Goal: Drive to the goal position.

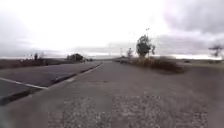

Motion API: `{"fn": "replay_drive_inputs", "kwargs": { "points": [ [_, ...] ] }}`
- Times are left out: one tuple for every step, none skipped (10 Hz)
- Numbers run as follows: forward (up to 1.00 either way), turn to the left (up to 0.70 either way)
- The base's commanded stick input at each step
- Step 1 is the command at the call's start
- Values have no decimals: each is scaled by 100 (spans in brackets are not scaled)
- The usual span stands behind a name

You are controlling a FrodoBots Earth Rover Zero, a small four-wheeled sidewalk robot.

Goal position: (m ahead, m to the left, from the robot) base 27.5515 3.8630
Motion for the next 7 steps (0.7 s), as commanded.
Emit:
{"fn": "replay_drive_inputs", "kwargs": {
  "points": [
    [100, 0],
    [100, 0],
    [100, 0],
    [100, 0],
    [100, 0],
    [100, 0],
    [100, 0]
  ]
}}
